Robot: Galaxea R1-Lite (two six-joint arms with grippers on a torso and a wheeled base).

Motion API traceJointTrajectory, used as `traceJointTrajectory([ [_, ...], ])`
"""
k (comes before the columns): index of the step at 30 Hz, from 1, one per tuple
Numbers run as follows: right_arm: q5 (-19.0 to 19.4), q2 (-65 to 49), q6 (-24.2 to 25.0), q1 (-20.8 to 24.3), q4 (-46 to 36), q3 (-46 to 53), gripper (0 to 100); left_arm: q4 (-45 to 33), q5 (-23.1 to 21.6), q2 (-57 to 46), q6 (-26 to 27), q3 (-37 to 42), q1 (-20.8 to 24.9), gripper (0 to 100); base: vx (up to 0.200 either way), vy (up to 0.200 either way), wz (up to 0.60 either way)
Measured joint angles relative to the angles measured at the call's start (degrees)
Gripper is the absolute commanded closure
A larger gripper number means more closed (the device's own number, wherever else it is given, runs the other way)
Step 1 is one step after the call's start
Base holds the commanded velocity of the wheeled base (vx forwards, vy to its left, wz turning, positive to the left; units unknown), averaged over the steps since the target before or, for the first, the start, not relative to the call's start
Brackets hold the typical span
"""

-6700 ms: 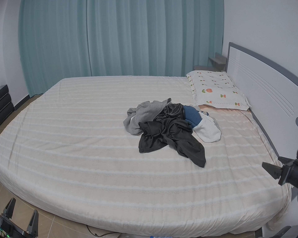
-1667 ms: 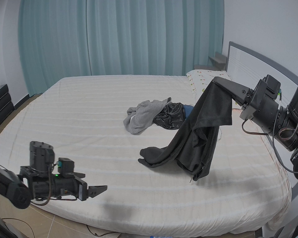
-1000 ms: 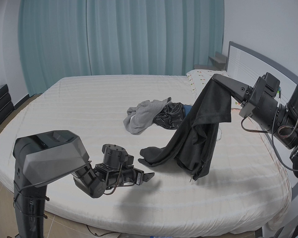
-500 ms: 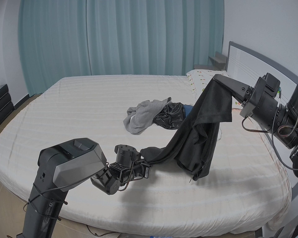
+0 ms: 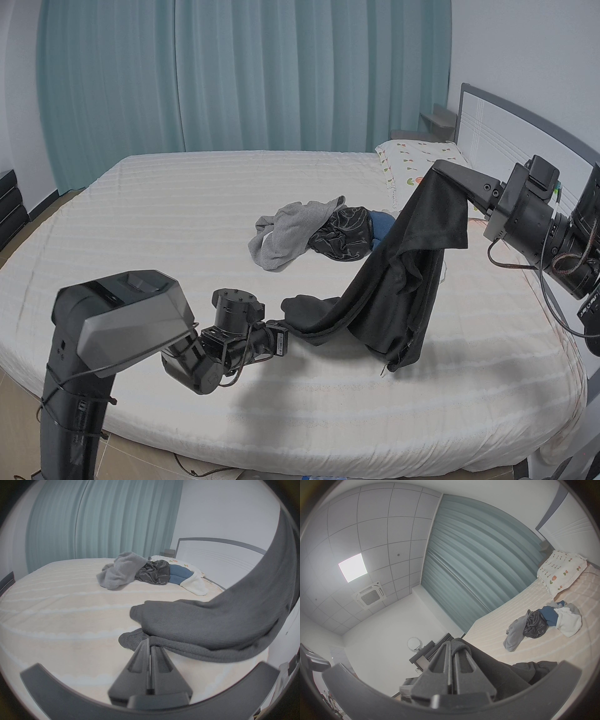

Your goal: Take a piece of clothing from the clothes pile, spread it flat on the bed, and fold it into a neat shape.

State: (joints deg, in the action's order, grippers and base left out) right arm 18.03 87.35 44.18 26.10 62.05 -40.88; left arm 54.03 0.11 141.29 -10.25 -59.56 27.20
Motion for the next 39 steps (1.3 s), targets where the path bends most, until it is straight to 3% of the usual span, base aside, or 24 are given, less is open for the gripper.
traceJointTrajectory([
  [7, 0.09, 2.51, -0.3, -2.23, 0.09, -0.39, 100, -1.34, -0.11, -10.97, -0.55, 8.61, -1.87, 100, 0.0, 0.0, 0.0],
  [12, -0.63, 7.33, -1.95, -3.23, 1.41, -1.29, 100, -4.85, -0.06, -19.37, -4.22, 11.85, -3.0, 100, 0.0, 0.0, 0.0],
  [17, -4.49, 12.29, -3.49, -4.0, 2.95, -5.53, 100, -10.95, 0.1, -27.19, -8.79, 11.93, -3.55, 100, 0.0, 0.0, 0.0],
  [24, -11.36, 15.57, -6.36, -5.66, 3.8, -19.54, 100, -17.3, 0.35, -38.07, -12.63, 9.57, -4.83, 100, 0.0, 0.0, 0.0],
  [28, -12.4, 16.1, -7.25, -5.92, 3.85, -22.47, 100, -18.01, 0.6, -41.86, -13.28, 9.55, -5.07, 100, 0.0, 0.0, 0.0],
  [32, -13.13, 16.73, -7.81, -6.1, 3.99, -20.57, 100, -18.29, 0.68, -44.02, -13.91, 11.17, -5.12, 100, 0.0, 0.0, 0.0],
  [39, -13.91, 19.16, -7.64, -6.03, 4.55, -7.0, 100, -15.3, 0.95, -43.89, -17.77, 17.79, -3.47, 100, 0.0, 0.0, 0.0],
])
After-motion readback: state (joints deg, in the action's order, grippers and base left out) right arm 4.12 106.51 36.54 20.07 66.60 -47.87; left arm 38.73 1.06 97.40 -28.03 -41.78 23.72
